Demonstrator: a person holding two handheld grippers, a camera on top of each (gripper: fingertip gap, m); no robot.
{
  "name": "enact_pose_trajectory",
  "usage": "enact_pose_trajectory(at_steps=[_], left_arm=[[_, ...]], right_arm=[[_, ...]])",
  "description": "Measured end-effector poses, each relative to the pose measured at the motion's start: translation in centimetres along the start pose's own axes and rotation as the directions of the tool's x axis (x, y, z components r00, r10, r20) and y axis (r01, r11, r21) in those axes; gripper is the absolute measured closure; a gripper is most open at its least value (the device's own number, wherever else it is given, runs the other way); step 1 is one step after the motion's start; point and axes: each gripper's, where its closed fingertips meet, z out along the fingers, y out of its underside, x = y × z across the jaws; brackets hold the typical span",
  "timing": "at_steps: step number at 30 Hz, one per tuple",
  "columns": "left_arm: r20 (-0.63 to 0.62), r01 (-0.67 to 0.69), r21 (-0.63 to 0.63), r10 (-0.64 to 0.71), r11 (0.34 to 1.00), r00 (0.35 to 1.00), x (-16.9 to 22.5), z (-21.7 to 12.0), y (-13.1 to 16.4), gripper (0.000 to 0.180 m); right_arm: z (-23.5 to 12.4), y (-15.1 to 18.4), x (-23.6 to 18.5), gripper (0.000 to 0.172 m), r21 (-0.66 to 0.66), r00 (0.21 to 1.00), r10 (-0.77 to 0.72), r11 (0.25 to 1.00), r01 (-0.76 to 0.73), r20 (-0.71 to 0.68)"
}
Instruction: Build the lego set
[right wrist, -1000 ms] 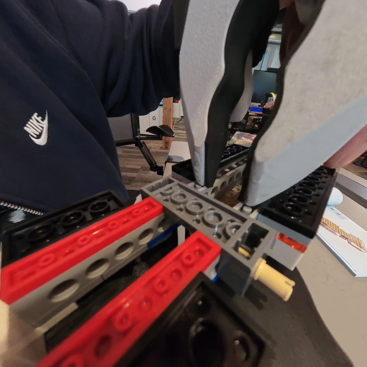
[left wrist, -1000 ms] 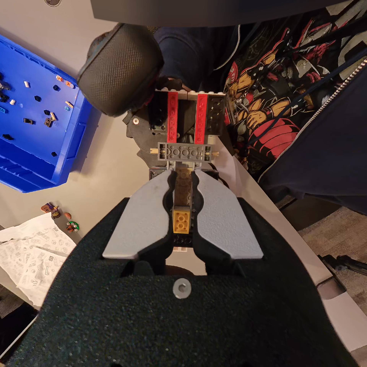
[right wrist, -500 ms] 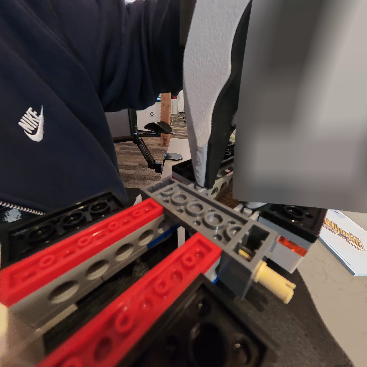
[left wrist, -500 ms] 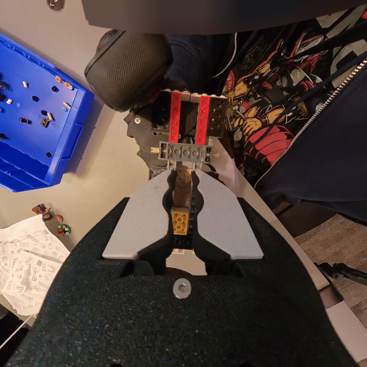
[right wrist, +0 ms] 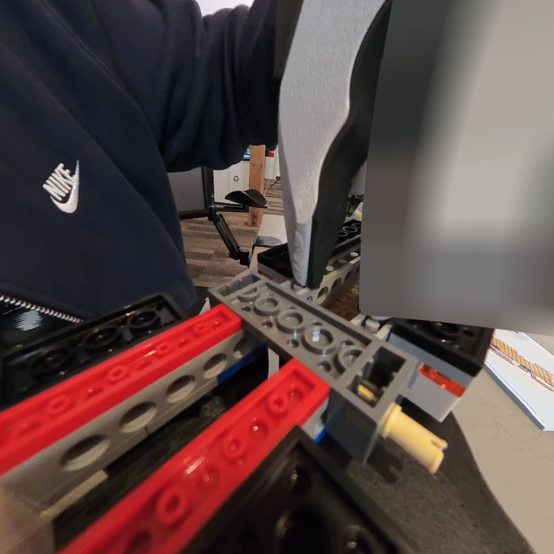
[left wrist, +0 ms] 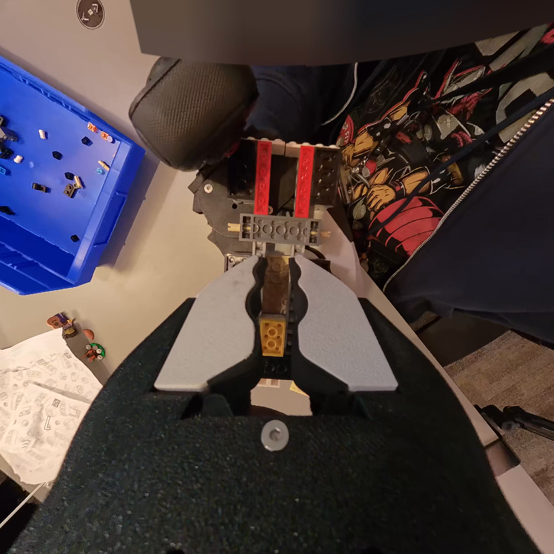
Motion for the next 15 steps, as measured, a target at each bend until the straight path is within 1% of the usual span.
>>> enact_pose_trajectory(at_steps=[4,12,15], left_arm=[[0.002,0.007,0.031,-0.007,0.999,1.000,-0.01,-0.03,-0.45,0.164],[0.004,0.014,0.038,-0.015,0.999,1.000,-0.04,0.21,-0.30,0.164],[0.024,-0.008,0.021,0.008,1.000,1.000,-0.04,0.37,-0.18,0.164]], right_arm=[[-0.22,-0.36,-0.31,0.162,0.021,1.000,-0.016,1.000,0.016,0.017],[-0.18,-0.10,-0.34,0.162,0.027,0.999,-0.017,1.000,0.016,0.028],[-0.20,0.23,-0.19,0.162,0.017,0.999,-0.030,0.999,0.030,0.025]])
